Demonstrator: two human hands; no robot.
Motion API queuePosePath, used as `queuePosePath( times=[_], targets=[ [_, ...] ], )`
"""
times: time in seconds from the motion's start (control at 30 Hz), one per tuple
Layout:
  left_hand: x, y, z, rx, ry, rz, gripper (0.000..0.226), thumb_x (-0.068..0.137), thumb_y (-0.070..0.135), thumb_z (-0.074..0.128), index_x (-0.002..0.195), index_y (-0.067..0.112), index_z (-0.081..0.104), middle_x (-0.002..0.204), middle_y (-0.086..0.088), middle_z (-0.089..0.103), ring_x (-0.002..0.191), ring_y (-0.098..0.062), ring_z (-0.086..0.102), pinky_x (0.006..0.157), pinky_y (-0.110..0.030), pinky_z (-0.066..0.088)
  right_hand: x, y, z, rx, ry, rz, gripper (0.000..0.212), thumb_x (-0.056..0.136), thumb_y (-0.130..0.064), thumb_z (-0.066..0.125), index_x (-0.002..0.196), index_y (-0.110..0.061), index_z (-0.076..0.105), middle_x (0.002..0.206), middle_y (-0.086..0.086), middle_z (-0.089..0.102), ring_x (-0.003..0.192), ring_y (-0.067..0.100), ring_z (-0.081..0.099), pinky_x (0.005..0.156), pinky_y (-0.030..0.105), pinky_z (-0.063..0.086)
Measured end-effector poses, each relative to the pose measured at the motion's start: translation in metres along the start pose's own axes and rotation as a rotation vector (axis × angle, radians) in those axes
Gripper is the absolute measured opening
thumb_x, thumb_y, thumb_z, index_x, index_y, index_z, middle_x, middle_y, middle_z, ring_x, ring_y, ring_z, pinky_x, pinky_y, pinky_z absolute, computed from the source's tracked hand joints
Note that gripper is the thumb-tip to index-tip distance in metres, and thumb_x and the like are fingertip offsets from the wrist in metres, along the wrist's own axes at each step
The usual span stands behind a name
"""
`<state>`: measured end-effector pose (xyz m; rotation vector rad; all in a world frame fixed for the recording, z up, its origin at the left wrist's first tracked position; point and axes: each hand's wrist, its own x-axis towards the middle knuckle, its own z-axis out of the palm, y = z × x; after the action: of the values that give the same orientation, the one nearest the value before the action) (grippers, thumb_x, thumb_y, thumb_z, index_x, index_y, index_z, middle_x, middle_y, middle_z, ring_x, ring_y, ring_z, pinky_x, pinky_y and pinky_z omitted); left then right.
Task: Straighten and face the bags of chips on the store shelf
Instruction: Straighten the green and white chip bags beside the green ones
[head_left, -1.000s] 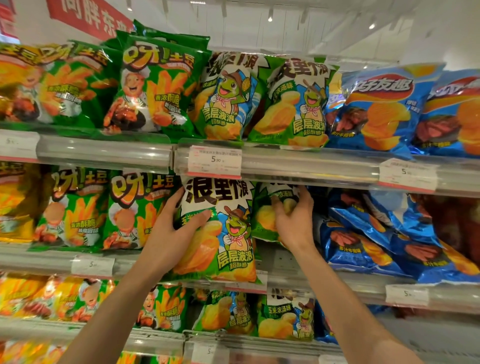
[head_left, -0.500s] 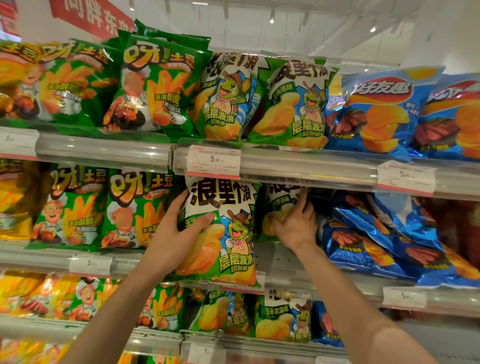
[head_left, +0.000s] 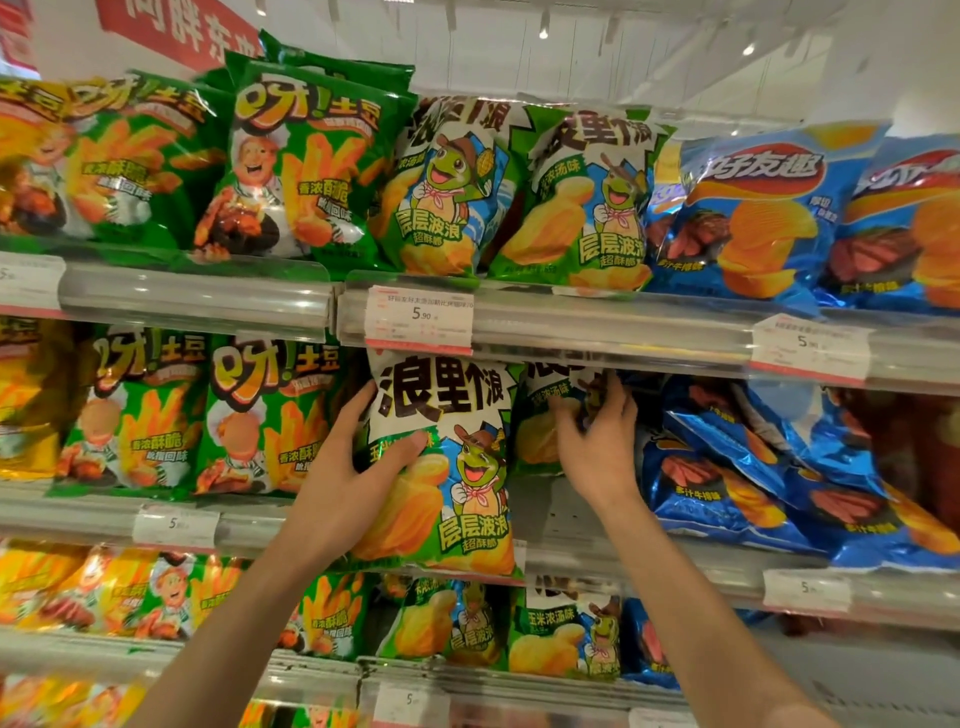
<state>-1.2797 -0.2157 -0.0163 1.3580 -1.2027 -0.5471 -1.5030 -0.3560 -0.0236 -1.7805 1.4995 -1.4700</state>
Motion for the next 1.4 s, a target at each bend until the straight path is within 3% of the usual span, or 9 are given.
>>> queuePosePath(
  times=[0.13, 0.2, 0.27, 0.37, 0.53, 0.63, 0.8, 1.07, 1.4],
  targets=[
    [-0.003, -0.001, 0.02, -0.018, -0.018, 0.029, 0.086, 0.074, 0.06, 0.069, 0.15, 0.048, 0.031, 0.13, 0.029, 0.055, 0.109, 0.007, 0.06, 0.085, -0.023, 0.055, -0.054, -0.031, -0.029, 0.235, -0.196, 0.072, 0.064, 0.09, -0.064, 0.05, 0.143, -0.032, 0.035, 0.128, -0.014, 0.053, 0.124, 0.01, 0.05, 0.1, 0.028, 0.036],
    [-0.003, 0.001, 0.037, -0.002, -0.025, 0.049, 0.081, 0.081, 0.056, 0.07, 0.15, 0.047, 0.03, 0.132, 0.034, 0.05, 0.109, 0.016, 0.055, 0.087, -0.017, 0.053, -0.07, -0.036, -0.031, 0.321, -0.308, 0.139, 0.077, 0.084, -0.07, 0.051, 0.148, -0.033, 0.029, 0.113, -0.024, 0.053, 0.111, 0.003, 0.055, 0.1, 0.029, 0.042],
    [-0.003, 0.003, 0.052, 0.007, -0.062, 0.07, 0.084, 0.082, 0.057, 0.069, 0.153, 0.045, 0.026, 0.142, 0.026, 0.048, 0.12, 0.008, 0.053, 0.097, -0.026, 0.053, -0.071, -0.03, -0.028, 0.335, -0.307, 0.169, 0.086, 0.08, -0.07, 0.06, 0.151, -0.034, 0.026, 0.115, -0.023, 0.057, 0.112, 0.006, 0.061, 0.102, 0.039, 0.05],
    [0.003, 0.008, 0.059, -0.005, -0.094, 0.089, 0.08, 0.082, 0.064, 0.061, 0.153, 0.044, 0.029, 0.145, 0.019, 0.047, 0.127, -0.002, 0.05, 0.1, -0.027, 0.048, -0.052, -0.024, -0.03, 0.384, -0.196, 0.183, 0.065, 0.087, -0.051, 0.069, 0.141, -0.033, 0.038, 0.124, -0.015, 0.061, 0.106, 0.003, 0.063, 0.095, 0.033, 0.053],
    [0.024, -0.006, 0.04, 0.4, 0.231, 0.334, 0.055, 0.095, 0.05, 0.06, 0.142, 0.023, 0.051, 0.145, -0.005, 0.048, 0.135, -0.022, 0.041, 0.108, -0.04, 0.039, -0.02, -0.024, -0.028, 0.209, -0.082, 0.065, 0.071, 0.099, -0.039, 0.055, 0.157, -0.022, 0.017, 0.136, -0.012, 0.047, 0.121, 0.008, 0.047, 0.099, 0.023, 0.037],
    [0.027, -0.029, 0.044, 0.544, 0.213, 0.341, 0.063, 0.092, 0.057, 0.057, 0.144, 0.022, 0.049, 0.154, -0.019, 0.034, 0.142, -0.037, 0.031, 0.112, -0.054, 0.035, -0.027, -0.016, -0.014, -0.051, 0.04, -0.048, 0.072, 0.101, -0.043, 0.046, 0.159, -0.019, 0.01, 0.162, 0.007, 0.024, 0.146, 0.028, 0.028, 0.117, 0.042, 0.028],
    [0.032, -0.047, 0.049, 0.468, 0.099, 0.209, 0.083, 0.084, 0.068, 0.055, 0.156, 0.037, 0.026, 0.165, -0.011, 0.013, 0.153, -0.032, 0.015, 0.119, -0.053, 0.028, -0.059, -0.01, 0.003, -0.229, -0.03, -0.166, 0.102, 0.081, -0.085, 0.036, 0.157, -0.032, -0.004, 0.167, 0.002, -0.005, 0.153, 0.024, 0.001, 0.12, 0.049, 0.015],
    [0.035, -0.054, 0.039, 0.517, -0.034, 0.3, 0.08, 0.089, 0.061, 0.059, 0.155, 0.046, 0.018, 0.164, -0.004, 0.02, 0.151, -0.026, 0.022, 0.119, -0.046, 0.029, -0.056, -0.003, -0.001, -0.356, 0.045, -0.152, 0.099, 0.083, -0.078, 0.046, 0.158, -0.028, 0.005, 0.166, 0.006, 0.004, 0.152, 0.028, 0.007, 0.116, 0.058, 0.025],
    [0.035, -0.045, 0.035, 0.561, -0.095, 0.252, 0.08, 0.09, 0.065, 0.054, 0.157, 0.044, 0.015, 0.167, -0.005, 0.014, 0.153, -0.027, 0.014, 0.122, -0.05, 0.023, -0.05, 0.003, 0.001, -0.276, -0.001, -0.143, 0.107, 0.075, -0.088, 0.035, 0.159, -0.029, 0.004, 0.168, 0.0, 0.0, 0.153, 0.016, -0.006, 0.124, 0.05, 0.003]
  ],
)
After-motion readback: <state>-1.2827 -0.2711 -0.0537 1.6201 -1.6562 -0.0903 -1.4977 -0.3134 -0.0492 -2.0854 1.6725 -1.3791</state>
